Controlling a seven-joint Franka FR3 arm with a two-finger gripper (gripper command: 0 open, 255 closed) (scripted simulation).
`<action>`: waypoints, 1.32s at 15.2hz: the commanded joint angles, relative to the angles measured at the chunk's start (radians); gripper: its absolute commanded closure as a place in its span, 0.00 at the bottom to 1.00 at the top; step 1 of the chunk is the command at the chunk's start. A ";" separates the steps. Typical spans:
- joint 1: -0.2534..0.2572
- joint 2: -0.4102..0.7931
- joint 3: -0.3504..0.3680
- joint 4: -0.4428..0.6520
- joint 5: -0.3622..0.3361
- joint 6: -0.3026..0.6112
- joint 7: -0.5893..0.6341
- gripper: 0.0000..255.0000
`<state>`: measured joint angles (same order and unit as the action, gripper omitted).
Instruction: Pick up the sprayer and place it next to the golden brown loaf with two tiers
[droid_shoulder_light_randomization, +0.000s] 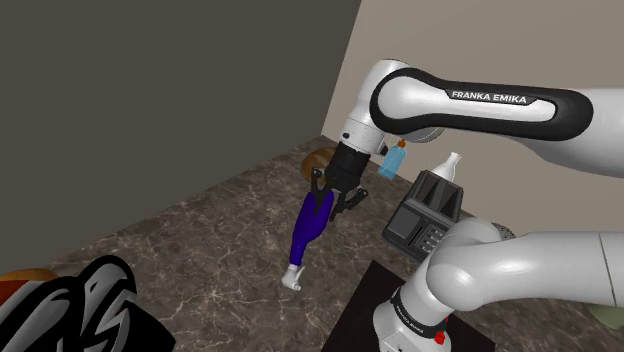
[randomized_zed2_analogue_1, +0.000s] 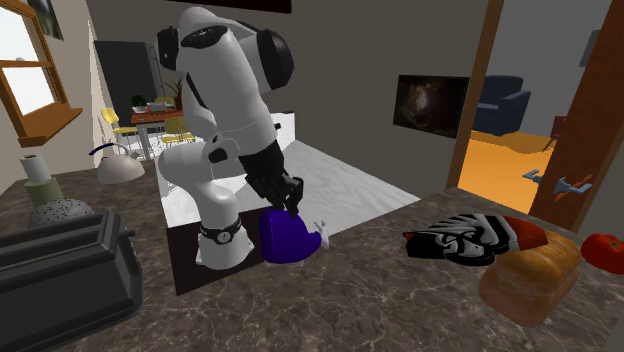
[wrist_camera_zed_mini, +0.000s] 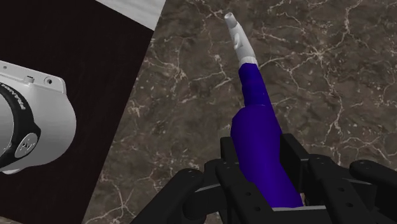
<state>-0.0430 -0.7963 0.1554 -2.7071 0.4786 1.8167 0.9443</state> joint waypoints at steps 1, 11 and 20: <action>-0.001 -0.009 -0.003 0.021 -0.005 -0.027 0.011 1.00; -0.007 -0.018 -0.025 0.146 -0.032 -0.155 0.054 1.00; -0.009 -0.005 -0.043 0.270 -0.049 -0.261 0.092 1.00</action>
<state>-0.0513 -0.8043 0.1148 -2.4528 0.4322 1.5684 1.0318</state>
